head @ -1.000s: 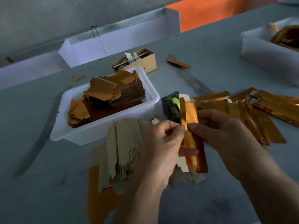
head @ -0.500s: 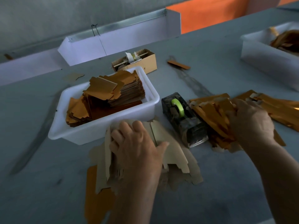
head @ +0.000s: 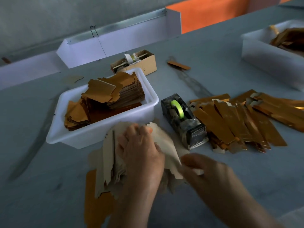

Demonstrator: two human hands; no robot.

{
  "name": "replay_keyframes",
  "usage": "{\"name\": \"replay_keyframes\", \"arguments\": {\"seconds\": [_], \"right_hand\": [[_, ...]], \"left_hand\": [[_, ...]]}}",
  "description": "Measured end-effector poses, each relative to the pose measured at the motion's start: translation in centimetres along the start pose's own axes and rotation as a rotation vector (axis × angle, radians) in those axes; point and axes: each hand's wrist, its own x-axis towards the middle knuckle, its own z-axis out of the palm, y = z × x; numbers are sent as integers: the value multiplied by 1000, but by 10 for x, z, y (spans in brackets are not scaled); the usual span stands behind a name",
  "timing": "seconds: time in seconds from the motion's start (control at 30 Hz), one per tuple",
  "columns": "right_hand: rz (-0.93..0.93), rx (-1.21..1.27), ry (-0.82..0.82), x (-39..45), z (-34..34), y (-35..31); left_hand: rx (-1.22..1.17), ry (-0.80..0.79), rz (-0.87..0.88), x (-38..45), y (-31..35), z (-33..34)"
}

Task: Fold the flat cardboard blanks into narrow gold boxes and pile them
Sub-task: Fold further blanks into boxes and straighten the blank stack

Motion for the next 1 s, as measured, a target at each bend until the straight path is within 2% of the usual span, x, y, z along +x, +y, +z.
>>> {"name": "replay_keyframes", "arguments": {"seconds": [0.13,0.23,0.37,0.43,0.5,0.57,0.63,0.87,0.93,1.0], "right_hand": [[69,49,110,7,22,-4],[99,67,68,16,32,-6],[194,255,133,24,39,-6],[296,511,155,23,41,-3],[374,990,103,22,42,0],[377,1282,60,20,40,4],[358,1347,41,18,37,4],[259,1460,-29,17,33,5],[237,1502,-60,16,32,6],[226,1534,-97,16,32,4]], "left_hand": [[-21,7,20,-3,-7,-1],[-18,-7,25,-4,-14,2],[-42,-4,32,-3,-20,4],[-78,11,53,-2,-23,5],[-114,13,71,-1,-27,5],[-144,-3,79,1,-28,3],[-218,5,65,3,-28,-1],[-701,125,-11,-1,-16,-12],[-815,81,-16,0,-15,-14],[-934,-31,-48,2,-15,-13]]}}
